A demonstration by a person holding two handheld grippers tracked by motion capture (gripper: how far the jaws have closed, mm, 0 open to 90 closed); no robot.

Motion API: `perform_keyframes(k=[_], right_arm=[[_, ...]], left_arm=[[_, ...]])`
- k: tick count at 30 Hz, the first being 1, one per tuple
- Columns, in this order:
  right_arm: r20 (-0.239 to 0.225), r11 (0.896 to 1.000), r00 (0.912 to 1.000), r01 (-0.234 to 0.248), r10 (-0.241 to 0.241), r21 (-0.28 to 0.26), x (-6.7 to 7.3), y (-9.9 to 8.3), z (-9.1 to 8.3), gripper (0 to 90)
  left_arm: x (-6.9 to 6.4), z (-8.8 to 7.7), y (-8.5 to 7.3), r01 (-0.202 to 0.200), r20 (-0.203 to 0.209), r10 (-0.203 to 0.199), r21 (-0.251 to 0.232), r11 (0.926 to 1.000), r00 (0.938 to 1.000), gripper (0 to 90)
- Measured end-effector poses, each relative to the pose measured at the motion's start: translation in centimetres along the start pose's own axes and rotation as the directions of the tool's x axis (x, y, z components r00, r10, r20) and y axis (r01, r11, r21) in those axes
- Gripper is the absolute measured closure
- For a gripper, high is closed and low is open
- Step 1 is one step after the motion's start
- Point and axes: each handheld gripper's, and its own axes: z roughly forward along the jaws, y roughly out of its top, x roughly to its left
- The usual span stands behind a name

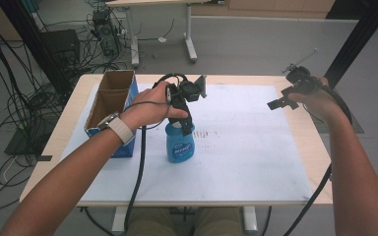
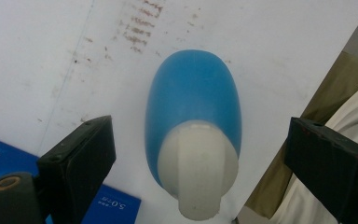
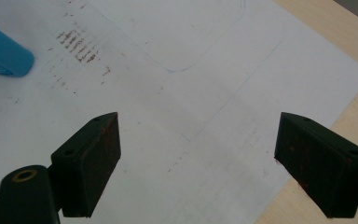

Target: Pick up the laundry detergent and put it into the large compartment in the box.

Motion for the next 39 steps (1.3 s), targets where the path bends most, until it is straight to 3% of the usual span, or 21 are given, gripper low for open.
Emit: perform_keyframes(k=[19, 39], right_arm=[[-0.002, 1.000, 1.0000, -0.001, 0.000, -0.003, 0.0, -0.1, 0.1, 14.4], [-0.003, 1.000, 1.0000, -0.004, 0.004, -0.001, 0.1, -0.5, 0.2, 14.4]], left_arm=[[-0.2, 0.3, 0.0, -0.005, -0.009, 0.005, -0.008, 1.0000, 0.9999, 9.7], [-0.7, 2.7, 0.4, -0.025, -0.018, 0.025, 0.012, 0.9996, 0.9995, 9.7]])
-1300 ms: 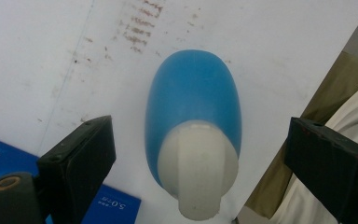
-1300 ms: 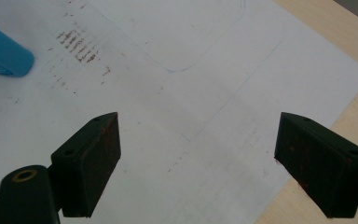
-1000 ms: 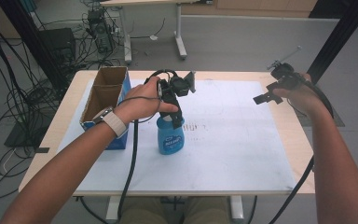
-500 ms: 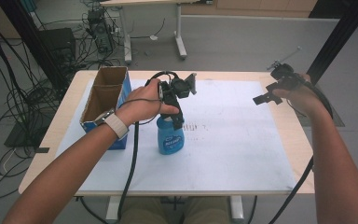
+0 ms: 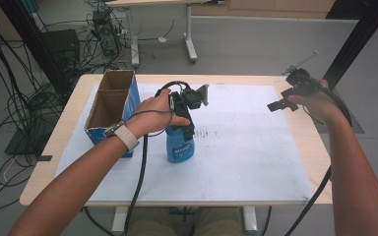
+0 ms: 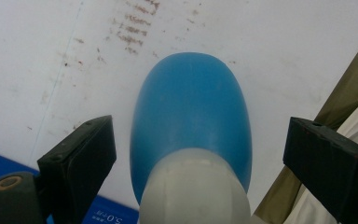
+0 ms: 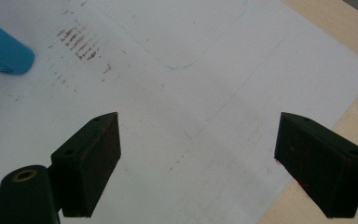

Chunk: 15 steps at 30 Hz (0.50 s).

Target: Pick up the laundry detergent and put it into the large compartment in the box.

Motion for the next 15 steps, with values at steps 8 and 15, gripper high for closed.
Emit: perform_keyframes(k=[8, 15], right_arm=[[-0.003, 1.000, 1.0000, -0.002, 0.002, 0.002, 0.0, -0.2, 0.2, 14.4], [-0.004, 1.000, 1.0000, -0.001, 0.001, 0.001, 0.0, -0.2, 0.2, 14.4]], left_arm=[[-0.4, 0.8, 0.1, -0.003, -0.019, 0.003, 0.006, 1.0000, 0.9998, 10.6], [-0.4, 1.4, 0.0, -0.006, -0.029, 0.006, 0.003, 1.0000, 0.9996, 11.1]])
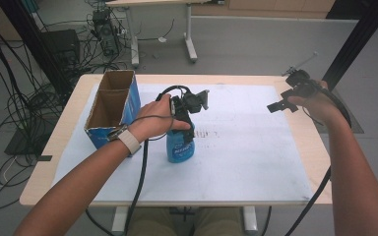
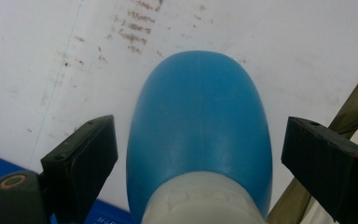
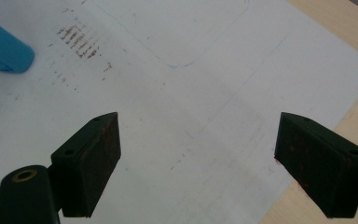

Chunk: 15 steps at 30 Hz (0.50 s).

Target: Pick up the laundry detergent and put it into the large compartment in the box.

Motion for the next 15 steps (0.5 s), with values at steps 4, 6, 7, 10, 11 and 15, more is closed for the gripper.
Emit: perform_keyframes(k=[4, 6, 7, 10, 11, 15], right_arm=[[-0.001, 1.000, 1.0000, 0.002, -0.002, 0.001, 0.01, 0.02, 0.10, 14.4], [-0.002, 1.000, 1.0000, 0.001, -0.001, 0.000, 0.01, 0.00, 0.18, 14.4], [-0.003, 1.000, 1.0000, 0.001, -0.001, 0.000, 0.00, 0.00, 0.20, 14.4], [-0.004, 1.000, 1.0000, 0.003, -0.003, 0.000, 0.02, 0.00, 0.25, 14.4], [-0.004, 1.000, 1.0000, 0.003, -0.003, 0.000, 0.01, 0.00, 0.24, 14.4], [-0.001, 1.000, 1.0000, 0.003, -0.003, -0.002, 0.00, -0.03, 0.13, 14.4]], left_arm=[[-0.16, 0.30, 0.01, -0.004, -0.005, 0.004, 0.002, 1.0000, 1.0000, 11.1], [-0.18, 0.40, 0.07, -0.008, -0.007, 0.008, 0.006, 0.9999, 0.9999, 11.4], [-0.24, 0.48, 0.01, -0.006, -0.010, 0.006, 0.002, 1.0000, 0.9999, 11.9], [-0.36, 0.60, -0.01, -0.007, -0.017, 0.007, 0.001, 1.0000, 0.9998, 13.9], [-0.37, 0.60, 0.00, -0.009, -0.018, 0.009, 0.001, 1.0000, 0.9998, 14.6], [-0.49, 0.62, 0.01, -0.007, -0.022, 0.007, -0.001, 1.0000, 0.9997, 14.9]])
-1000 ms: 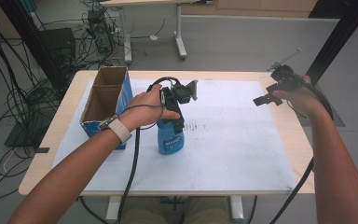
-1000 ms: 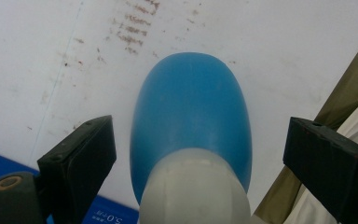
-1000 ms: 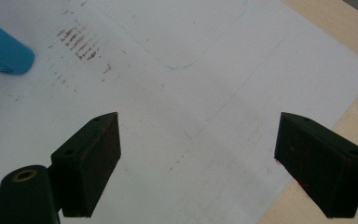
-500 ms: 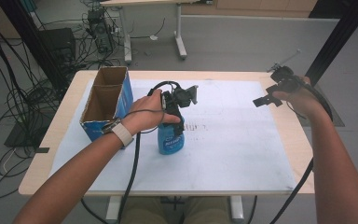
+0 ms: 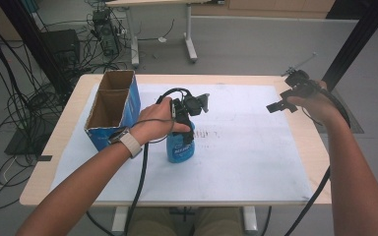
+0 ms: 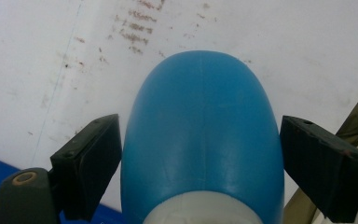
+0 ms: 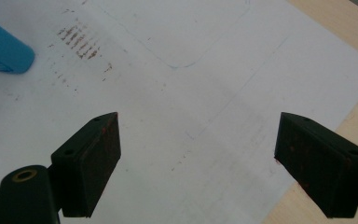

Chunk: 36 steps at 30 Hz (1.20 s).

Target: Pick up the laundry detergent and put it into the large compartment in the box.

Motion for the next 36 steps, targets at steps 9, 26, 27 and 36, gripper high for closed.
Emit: perform_keyframes(k=[9, 26, 27, 36], right_arm=[[0.003, 1.000, 1.0000, -0.003, 0.003, -0.005, -0.04, -0.22, -0.25, 14.4], [0.003, 1.000, 1.0000, 0.001, -0.001, -0.010, 0.02, -0.18, -0.37, 14.4], [0.003, 1.000, 1.0000, 0.001, -0.001, -0.011, 0.03, -0.21, -0.40, 14.4], [0.001, 1.000, 1.0000, -0.003, 0.003, -0.012, 0.02, -0.34, -0.44, 14.5]], left_arm=[[-0.34, 0.03, 0.12, -0.011, -0.019, 0.011, 0.006, 0.9999, 0.9998, 22.9], [-0.01, 0.11, 0.29, -0.019, -0.013, 0.019, 0.016, 0.9997, 0.9997, 33.1], [0.00, 0.12, 0.27, -0.018, -0.013, 0.018, 0.015, 0.9997, 0.9997, 33.7], [0.14, 0.15, 0.37, -0.006, -0.006, 0.007, 0.019, 0.9998, 1.0000, 36.7]])
